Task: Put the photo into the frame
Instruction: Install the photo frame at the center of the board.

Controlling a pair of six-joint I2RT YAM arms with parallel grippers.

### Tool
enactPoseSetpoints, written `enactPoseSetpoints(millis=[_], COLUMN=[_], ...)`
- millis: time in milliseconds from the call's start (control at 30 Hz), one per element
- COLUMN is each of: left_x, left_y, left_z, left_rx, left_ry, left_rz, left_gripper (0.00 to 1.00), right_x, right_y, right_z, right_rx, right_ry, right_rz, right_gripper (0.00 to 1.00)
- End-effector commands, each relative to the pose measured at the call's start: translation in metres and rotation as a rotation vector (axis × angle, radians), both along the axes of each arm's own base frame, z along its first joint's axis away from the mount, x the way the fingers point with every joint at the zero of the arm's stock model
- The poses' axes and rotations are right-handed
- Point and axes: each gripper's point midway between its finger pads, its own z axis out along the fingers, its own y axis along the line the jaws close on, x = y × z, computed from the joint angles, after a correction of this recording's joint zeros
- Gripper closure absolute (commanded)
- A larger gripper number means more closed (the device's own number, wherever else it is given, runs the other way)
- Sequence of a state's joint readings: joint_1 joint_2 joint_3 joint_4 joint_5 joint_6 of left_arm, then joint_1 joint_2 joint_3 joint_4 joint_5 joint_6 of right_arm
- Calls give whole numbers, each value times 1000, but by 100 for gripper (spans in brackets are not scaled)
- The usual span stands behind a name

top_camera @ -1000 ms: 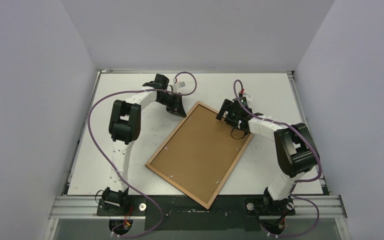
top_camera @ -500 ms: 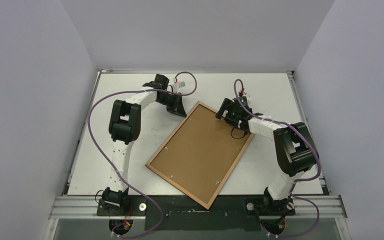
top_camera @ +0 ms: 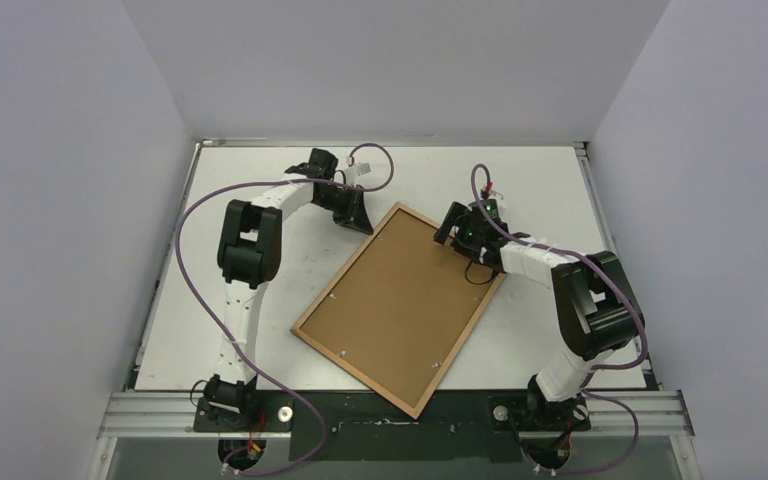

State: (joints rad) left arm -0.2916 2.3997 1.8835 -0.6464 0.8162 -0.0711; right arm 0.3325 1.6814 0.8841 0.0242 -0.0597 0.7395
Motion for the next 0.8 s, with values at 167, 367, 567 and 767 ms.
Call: enactPoseSetpoints(millis=[167, 367, 567, 767], left_x=[-1, -2, -3, -2], left_y=[3, 3, 3, 4], left_z=[-4, -5, -4, 3], left_rx=[35, 34, 34, 37], left_ry=[-31, -33, -38, -47], left_rz=[-7, -11, -20, -24], left_gripper=[96, 96, 97, 96], right_x=[4, 17, 29, 33], right_y=[-4, -3, 11, 29], right_z=[8, 9, 20, 50], right_rx=[3, 0, 45, 109], right_ry=[-24, -42, -82, -135], right_rz=[-16, -8, 46, 125], right_gripper=[10, 10, 10, 10])
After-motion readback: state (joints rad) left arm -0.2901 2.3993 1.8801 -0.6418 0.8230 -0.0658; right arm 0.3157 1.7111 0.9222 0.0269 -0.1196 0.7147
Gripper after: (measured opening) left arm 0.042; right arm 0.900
